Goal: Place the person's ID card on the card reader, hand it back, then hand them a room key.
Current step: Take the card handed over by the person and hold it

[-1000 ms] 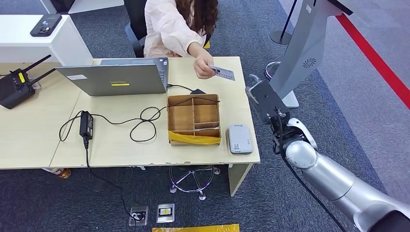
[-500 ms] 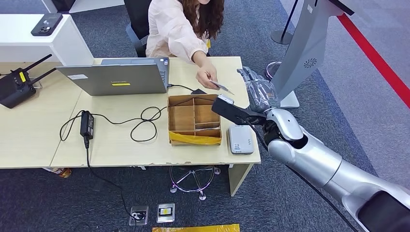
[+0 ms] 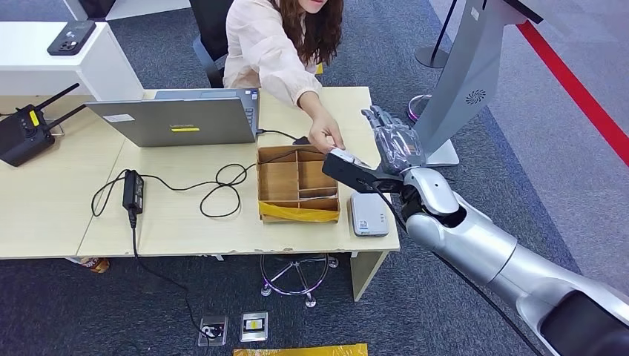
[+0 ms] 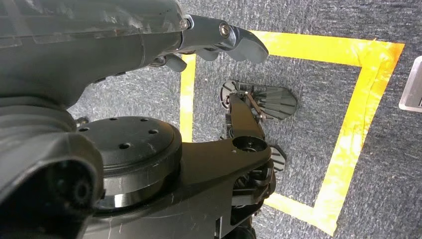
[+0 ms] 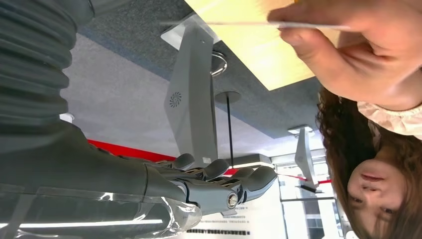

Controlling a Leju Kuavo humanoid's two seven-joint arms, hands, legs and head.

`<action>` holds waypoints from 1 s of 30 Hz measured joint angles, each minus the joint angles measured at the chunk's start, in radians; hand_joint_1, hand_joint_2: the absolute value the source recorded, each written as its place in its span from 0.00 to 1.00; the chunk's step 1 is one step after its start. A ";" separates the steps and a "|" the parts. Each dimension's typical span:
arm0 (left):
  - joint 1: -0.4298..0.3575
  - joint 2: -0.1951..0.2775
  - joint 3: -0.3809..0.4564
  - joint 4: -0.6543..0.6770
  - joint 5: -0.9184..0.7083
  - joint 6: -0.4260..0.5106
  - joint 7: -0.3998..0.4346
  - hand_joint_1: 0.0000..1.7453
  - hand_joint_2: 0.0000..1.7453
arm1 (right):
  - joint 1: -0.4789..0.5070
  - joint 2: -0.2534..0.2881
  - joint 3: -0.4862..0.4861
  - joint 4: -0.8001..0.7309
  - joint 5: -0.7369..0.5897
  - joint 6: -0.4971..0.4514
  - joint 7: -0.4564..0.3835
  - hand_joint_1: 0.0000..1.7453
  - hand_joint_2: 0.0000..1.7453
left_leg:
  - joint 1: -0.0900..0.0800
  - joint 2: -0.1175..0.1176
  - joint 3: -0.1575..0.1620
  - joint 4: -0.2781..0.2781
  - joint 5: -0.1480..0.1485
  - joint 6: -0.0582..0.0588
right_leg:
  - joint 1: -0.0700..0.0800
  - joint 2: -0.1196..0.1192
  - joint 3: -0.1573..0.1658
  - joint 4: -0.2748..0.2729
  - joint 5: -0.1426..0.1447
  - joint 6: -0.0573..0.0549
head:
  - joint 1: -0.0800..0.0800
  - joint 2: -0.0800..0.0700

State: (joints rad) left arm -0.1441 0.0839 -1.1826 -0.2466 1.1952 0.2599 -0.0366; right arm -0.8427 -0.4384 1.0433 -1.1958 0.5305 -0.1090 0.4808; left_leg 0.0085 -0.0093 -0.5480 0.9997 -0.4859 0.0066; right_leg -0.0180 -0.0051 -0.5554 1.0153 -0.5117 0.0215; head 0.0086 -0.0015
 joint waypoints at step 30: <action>0.008 0.002 0.000 0.007 -0.001 -0.002 -0.001 0.00 0.00 | 0.001 0.034 -0.010 0.054 0.027 0.012 -0.034 1.00 1.00 | 0.000 0.000 0.000 0.000 0.000 0.000 | 0.000 0.000 0.000 0.000 0.000 0.000 | 0.000 0.000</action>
State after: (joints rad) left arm -0.1363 0.0862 -1.1826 -0.2394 1.1940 0.2582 -0.0376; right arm -0.8422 -0.4045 1.0338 -1.1417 0.5573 -0.0965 0.4472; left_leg 0.0085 -0.0091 -0.5481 0.9997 -0.4860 0.0066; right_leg -0.0180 -0.0050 -0.5557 1.0153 -0.5117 0.0214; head 0.0085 -0.0015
